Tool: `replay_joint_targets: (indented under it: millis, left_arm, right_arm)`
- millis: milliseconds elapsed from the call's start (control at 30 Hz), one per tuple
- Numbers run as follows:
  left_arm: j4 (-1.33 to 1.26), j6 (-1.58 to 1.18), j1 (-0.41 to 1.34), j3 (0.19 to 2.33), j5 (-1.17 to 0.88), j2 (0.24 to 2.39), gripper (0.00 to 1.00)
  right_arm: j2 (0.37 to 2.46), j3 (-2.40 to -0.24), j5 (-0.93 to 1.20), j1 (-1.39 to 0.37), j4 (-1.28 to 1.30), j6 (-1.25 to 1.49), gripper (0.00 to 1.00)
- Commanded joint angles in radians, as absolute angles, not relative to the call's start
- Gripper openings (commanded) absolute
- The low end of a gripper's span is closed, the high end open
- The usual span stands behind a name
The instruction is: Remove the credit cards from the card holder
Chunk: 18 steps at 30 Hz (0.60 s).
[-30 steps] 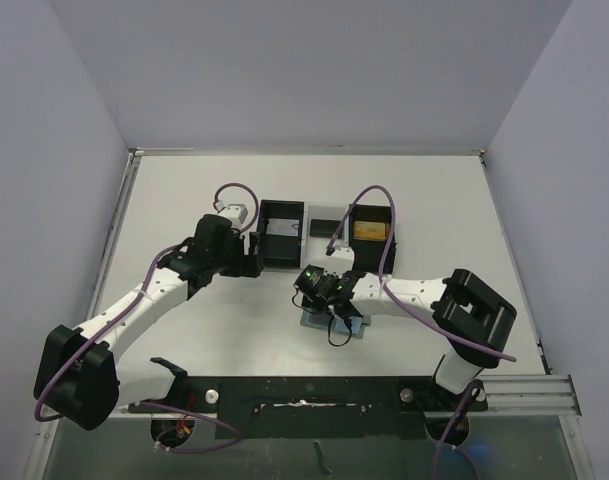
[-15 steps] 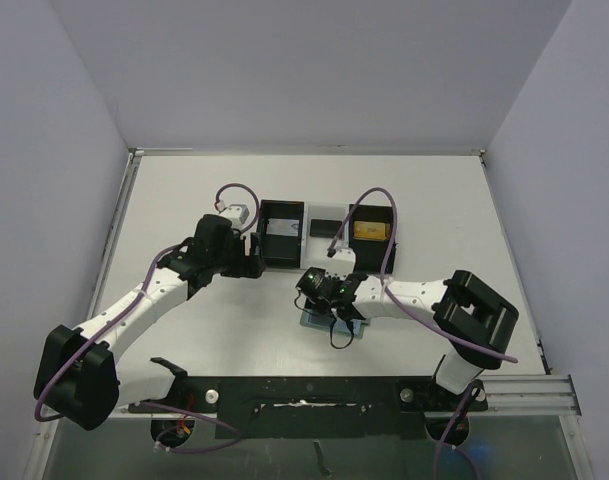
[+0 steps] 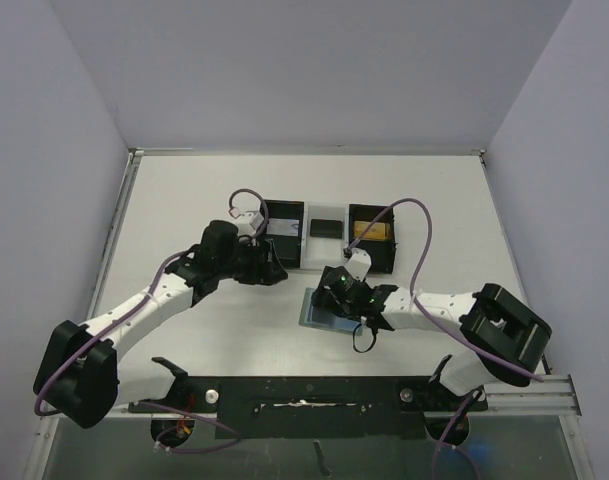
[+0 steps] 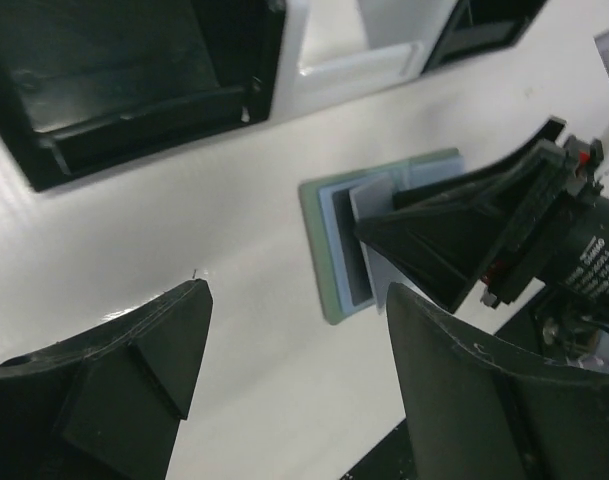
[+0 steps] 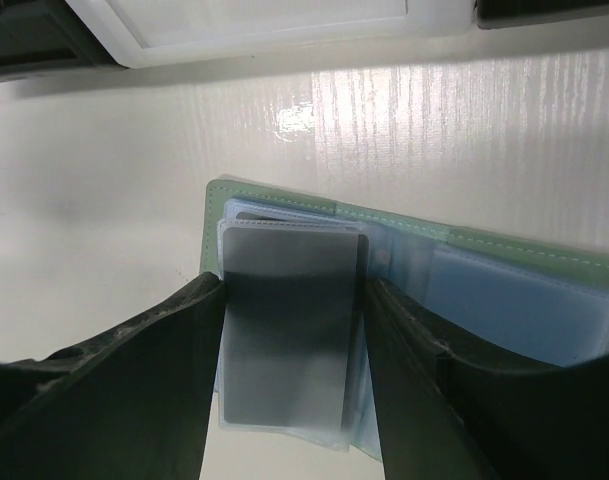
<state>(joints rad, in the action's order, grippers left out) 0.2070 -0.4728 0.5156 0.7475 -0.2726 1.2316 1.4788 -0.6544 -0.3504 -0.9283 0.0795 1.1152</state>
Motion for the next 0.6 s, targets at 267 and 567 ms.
replay_joint_targets:
  millis: [267, 567]
  left_arm:
    - [-0.192, -0.693, 0.662, 0.599, -0.501, 1.326, 0.54]
    - [-0.465, -0.796, 0.700, 0.556, -0.569, 1.473, 0.42]
  right_arm:
    - [1.436, -0.537, -0.198, -0.862, -0.139, 1.139, 0.29]
    - [1.437, -0.530, -0.191, -0.862, -0.149, 1.151, 0.30]
